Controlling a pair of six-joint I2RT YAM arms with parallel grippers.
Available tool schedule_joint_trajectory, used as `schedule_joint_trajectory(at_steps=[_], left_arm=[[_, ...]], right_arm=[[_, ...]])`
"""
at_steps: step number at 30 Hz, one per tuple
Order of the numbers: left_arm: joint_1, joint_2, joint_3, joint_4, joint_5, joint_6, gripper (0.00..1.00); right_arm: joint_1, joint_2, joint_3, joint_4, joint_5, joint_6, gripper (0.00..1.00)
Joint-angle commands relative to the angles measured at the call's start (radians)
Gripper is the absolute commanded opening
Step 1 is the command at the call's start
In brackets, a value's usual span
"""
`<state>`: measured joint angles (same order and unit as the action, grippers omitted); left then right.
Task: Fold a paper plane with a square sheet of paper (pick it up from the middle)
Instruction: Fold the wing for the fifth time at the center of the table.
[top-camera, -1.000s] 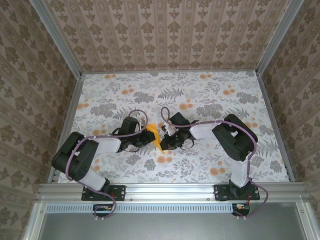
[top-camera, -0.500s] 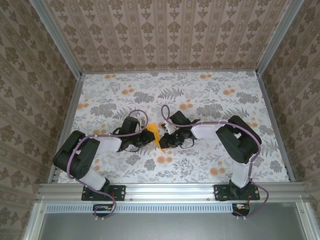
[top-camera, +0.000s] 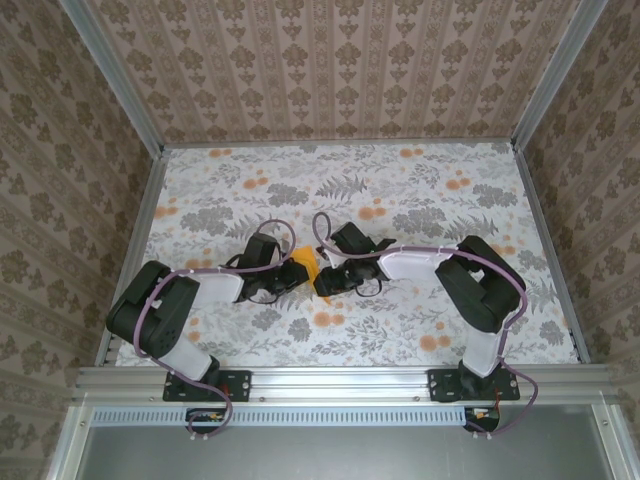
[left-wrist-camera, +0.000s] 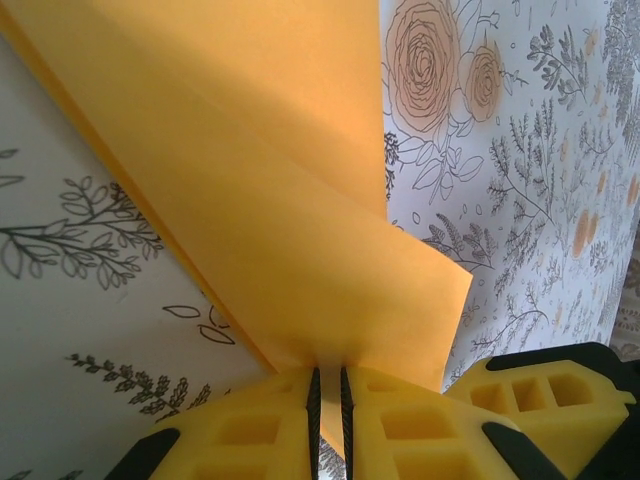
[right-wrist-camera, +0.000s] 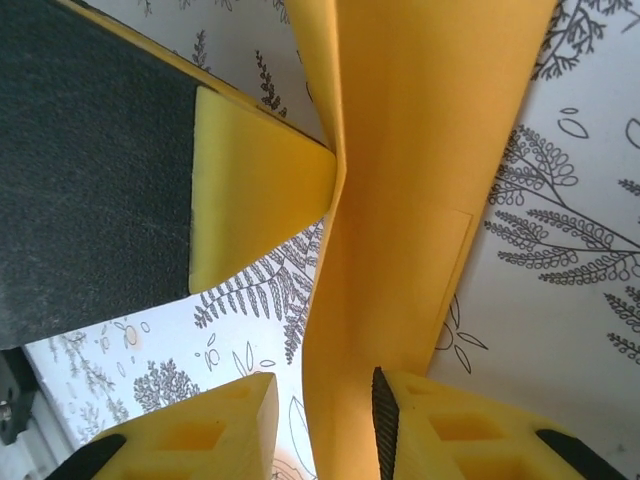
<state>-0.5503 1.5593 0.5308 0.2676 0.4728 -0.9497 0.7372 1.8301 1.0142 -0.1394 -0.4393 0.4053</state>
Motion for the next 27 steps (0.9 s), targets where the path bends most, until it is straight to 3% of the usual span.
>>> schedule_joint_trajectory(at_steps=[1, 11, 27], left_arm=[[0.001, 0.023, 0.03, -0.016, -0.007, -0.018, 0.16], [0.0, 0.033, 0.038, -0.025, -0.003, -0.019, 0.16], [0.003, 0.036, 0.046, -0.041, -0.006, -0.018, 0.16]], right_arm=[[0.023, -0.016, 0.031, -0.03, 0.084, -0.039, 0.34], [0.06, 0.023, 0.068, -0.048, 0.212, -0.104, 0.31], [0.086, 0.033, 0.029, -0.013, 0.261, -0.189, 0.32]])
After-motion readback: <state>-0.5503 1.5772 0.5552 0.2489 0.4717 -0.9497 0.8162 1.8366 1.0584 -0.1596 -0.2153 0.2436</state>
